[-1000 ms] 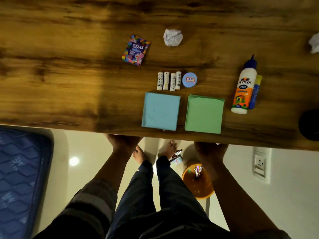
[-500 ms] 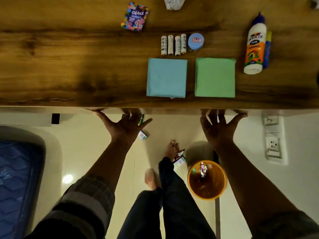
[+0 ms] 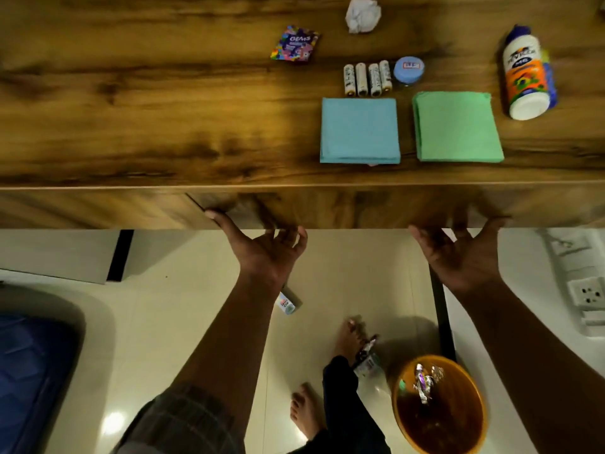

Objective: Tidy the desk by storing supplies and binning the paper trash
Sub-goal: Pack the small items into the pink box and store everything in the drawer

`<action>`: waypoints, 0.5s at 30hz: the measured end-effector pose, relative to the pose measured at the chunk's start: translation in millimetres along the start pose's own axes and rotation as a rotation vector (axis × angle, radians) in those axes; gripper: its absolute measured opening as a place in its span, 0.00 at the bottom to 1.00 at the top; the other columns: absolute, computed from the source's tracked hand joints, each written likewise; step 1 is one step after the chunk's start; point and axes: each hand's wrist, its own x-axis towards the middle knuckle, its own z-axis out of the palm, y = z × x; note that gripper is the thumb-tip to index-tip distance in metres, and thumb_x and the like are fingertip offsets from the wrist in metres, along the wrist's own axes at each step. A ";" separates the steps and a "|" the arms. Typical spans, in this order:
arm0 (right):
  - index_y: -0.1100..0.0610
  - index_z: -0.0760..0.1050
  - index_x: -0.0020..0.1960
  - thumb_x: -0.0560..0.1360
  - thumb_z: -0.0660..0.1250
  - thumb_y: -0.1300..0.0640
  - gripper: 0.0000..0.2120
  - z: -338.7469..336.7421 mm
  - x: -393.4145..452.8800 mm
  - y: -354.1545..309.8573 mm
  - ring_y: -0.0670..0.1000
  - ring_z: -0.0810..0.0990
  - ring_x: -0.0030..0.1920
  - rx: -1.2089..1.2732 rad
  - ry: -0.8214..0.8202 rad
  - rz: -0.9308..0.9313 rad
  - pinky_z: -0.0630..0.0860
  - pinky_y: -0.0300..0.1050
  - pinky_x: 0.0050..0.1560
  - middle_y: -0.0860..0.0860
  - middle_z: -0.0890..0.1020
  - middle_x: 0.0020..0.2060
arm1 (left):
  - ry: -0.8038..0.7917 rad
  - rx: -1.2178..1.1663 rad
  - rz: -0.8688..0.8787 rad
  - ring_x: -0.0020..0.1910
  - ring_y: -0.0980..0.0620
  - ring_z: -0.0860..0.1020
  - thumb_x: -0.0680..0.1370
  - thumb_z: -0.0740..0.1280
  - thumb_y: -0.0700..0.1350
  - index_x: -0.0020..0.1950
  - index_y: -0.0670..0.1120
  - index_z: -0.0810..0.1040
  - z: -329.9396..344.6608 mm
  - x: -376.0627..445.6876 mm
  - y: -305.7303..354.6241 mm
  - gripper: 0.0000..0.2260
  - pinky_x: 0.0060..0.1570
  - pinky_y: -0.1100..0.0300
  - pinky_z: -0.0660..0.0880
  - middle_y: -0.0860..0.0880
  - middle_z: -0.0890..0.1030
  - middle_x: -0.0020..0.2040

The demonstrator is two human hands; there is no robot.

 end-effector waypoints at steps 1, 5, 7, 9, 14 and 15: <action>0.51 0.71 0.72 0.72 0.59 0.24 0.40 0.2 -2.0 0.9 0.68 0.76 0.67 -0.002 -0.005 0.008 0.81 0.66 0.50 0.62 0.72 0.72 | 0.013 0.011 0.006 0.57 0.39 0.78 0.58 0.68 0.82 0.59 0.45 0.73 -0.5 -0.2 -0.9 0.47 0.54 0.49 0.77 0.43 0.77 0.64; 0.50 0.71 0.73 0.72 0.59 0.25 0.39 -16.1 -14.5 6.5 0.69 0.74 0.69 -0.002 0.003 0.009 0.79 0.70 0.56 0.61 0.70 0.74 | 0.036 0.025 0.041 0.58 0.40 0.78 0.58 0.67 0.83 0.68 0.45 0.74 -14.9 -6.2 -7.7 0.52 0.55 0.49 0.78 0.44 0.78 0.66; 0.51 0.72 0.70 0.73 0.59 0.25 0.37 -28.0 -24.2 7.4 0.69 0.74 0.69 -0.010 -0.013 0.014 0.78 0.70 0.58 0.61 0.70 0.74 | 0.041 0.036 0.068 0.63 0.39 0.79 0.58 0.67 0.83 0.74 0.46 0.70 -26.4 -12.4 -11.3 0.55 0.60 0.46 0.76 0.42 0.78 0.69; 0.52 0.74 0.69 0.73 0.59 0.25 0.37 -41.2 -37.5 8.1 0.69 0.74 0.69 -0.007 -0.021 0.019 0.78 0.70 0.57 0.61 0.70 0.74 | 0.063 0.041 0.076 0.65 0.38 0.79 0.59 0.66 0.83 0.75 0.46 0.70 -39.5 -21.1 -15.8 0.56 0.63 0.44 0.74 0.41 0.78 0.69; 0.54 0.78 0.66 0.73 0.59 0.24 0.38 -53.0 -71.4 13.3 0.70 0.76 0.66 -0.002 0.038 0.067 0.77 0.71 0.59 0.63 0.74 0.71 | 0.114 0.046 0.068 0.55 0.41 0.76 0.56 0.64 0.85 0.73 0.46 0.71 -56.4 -49.2 -25.4 0.58 0.56 0.50 0.73 0.43 0.79 0.65; 0.53 0.77 0.67 0.72 0.61 0.24 0.39 -56.2 -77.0 14.4 0.70 0.76 0.66 0.014 0.043 0.083 0.77 0.72 0.58 0.63 0.74 0.70 | 0.121 0.045 0.068 0.54 0.42 0.75 0.56 0.63 0.86 0.69 0.46 0.73 -58.8 -55.3 -28.1 0.55 0.55 0.51 0.72 0.42 0.79 0.62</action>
